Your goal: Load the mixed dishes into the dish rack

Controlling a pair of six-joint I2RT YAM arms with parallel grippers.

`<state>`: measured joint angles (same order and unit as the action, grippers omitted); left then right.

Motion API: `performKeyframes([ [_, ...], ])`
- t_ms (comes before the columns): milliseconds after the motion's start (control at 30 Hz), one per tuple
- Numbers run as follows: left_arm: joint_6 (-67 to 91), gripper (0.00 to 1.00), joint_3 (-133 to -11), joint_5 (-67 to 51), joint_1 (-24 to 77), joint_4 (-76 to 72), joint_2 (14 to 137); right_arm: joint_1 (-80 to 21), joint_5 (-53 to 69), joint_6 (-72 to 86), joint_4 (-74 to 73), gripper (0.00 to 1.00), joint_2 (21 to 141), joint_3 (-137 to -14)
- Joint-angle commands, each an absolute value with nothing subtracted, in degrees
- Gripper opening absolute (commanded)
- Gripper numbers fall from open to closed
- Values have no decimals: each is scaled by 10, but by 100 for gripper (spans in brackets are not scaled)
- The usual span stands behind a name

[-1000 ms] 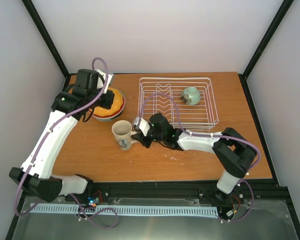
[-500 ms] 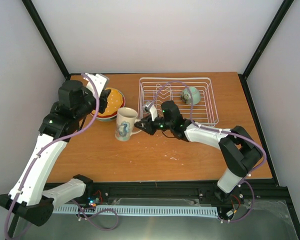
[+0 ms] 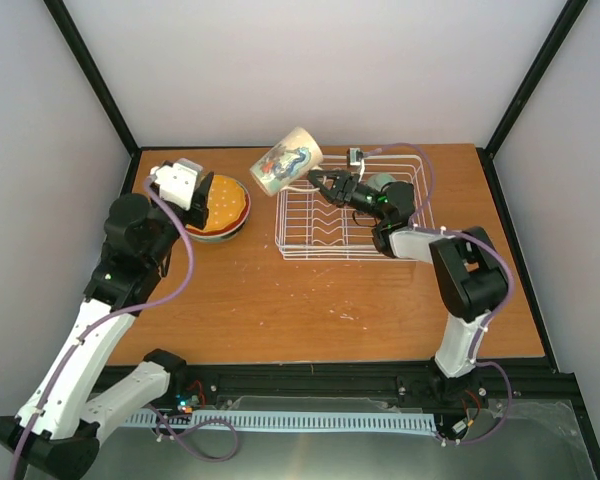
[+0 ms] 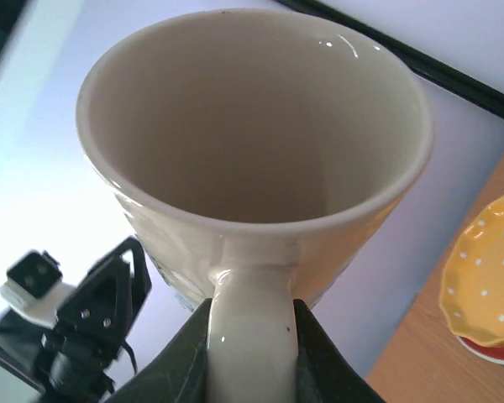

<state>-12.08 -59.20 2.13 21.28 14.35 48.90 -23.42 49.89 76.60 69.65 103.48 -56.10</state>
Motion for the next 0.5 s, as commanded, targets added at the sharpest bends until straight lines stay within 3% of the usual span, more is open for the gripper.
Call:
performKeyframes([
  [0, -53, 33, -562, -20, 216, 21, 479, -229, 470, 977, 961, 3, 1070, -590],
  [467, 240, 37, -383, -214, 217, -277, 484, -242, 394, 943, 961, 3, 1034, -673],
])
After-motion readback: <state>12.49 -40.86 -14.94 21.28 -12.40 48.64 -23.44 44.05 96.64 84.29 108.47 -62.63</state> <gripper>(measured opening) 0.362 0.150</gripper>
